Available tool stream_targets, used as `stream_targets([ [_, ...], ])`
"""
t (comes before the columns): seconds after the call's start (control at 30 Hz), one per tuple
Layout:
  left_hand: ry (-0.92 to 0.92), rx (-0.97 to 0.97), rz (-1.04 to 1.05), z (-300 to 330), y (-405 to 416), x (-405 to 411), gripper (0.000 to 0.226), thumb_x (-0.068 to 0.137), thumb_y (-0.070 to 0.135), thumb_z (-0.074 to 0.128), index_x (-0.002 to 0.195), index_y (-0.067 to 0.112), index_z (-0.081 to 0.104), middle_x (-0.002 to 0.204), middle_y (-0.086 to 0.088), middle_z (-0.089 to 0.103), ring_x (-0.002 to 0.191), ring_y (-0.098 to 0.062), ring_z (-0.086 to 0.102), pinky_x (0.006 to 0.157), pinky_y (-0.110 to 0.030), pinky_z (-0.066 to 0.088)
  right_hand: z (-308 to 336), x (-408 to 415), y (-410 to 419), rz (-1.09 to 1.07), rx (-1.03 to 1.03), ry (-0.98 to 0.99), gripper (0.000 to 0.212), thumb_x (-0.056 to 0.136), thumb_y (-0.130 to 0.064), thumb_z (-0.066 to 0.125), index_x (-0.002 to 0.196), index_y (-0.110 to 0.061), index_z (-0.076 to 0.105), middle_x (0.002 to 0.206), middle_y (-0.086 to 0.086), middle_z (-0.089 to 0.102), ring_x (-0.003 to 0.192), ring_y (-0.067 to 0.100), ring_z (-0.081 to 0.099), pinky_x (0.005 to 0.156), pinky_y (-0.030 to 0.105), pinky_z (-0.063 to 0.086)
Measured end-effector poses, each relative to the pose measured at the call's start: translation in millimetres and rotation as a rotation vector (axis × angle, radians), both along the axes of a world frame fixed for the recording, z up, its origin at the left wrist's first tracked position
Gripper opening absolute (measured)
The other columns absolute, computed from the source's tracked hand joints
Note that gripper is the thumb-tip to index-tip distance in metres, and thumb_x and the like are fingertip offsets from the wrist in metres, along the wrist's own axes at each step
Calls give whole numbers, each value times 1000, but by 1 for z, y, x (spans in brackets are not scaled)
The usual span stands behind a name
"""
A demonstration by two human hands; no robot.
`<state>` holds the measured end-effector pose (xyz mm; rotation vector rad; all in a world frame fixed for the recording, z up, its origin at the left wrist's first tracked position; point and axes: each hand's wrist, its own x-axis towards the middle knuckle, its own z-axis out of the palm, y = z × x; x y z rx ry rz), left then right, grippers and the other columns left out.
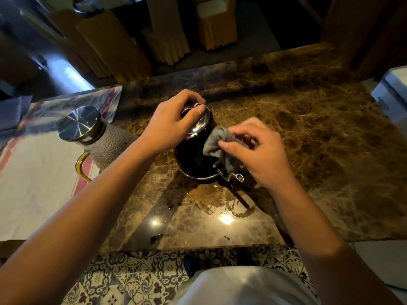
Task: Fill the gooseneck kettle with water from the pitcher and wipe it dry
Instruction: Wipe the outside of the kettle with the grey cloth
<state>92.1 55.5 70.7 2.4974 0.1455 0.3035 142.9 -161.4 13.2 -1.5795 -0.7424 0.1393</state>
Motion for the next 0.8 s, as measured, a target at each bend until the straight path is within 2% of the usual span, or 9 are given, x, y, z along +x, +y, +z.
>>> stream_targets([
  [0.13, -29, -159, -54, -1, 11, -3, 24, 101, 25, 62, 123, 15, 65, 131, 2, 67, 123, -10, 63, 107, -43, 51, 21, 6, 29, -70, -42, -184, 17, 87, -21, 80, 104, -20, 80, 93, -4, 71, 87, 7, 66, 79, 24, 53],
  [0.23, -44, -220, -92, -1, 14, -5, 25, 100, 21, 63, 123, 12, 65, 134, -1, 66, 128, -13, 61, 110, -48, 48, 13, 4, 44, -95, -91, -288, 20, 87, -26, 81, 105, -17, 80, 98, -3, 76, 90, 11, 70, 82, 35, 56],
  [0.43, -31, -222, -99, -3, 16, -5, 20, 101, 21, 61, 120, 16, 66, 135, 2, 66, 131, -9, 58, 113, -45, 46, -15, 10, 33, -96, -188, -398, 17, 86, -29, 81, 97, -18, 72, 87, -8, 73, 76, 12, 68, 68, 40, 56],
  [0.63, -8, -146, -21, -14, 10, -3, 25, 102, 39, 51, 124, 29, 59, 136, 11, 62, 126, -13, 57, 105, -51, 48, -49, 8, 20, -91, -313, -368, 30, 86, -46, 72, 94, -17, 72, 81, -6, 68, 71, 13, 62, 63, 42, 53],
  [0.8, -11, -136, 8, -15, 5, -3, 26, 101, 40, 50, 124, 31, 58, 133, 11, 61, 123, -12, 55, 105, -46, 47, -61, 0, 14, -79, -360, -279, 35, 87, -53, 64, 96, -19, 69, 69, -8, 60, 65, 8, 56, 62, 39, 52],
])
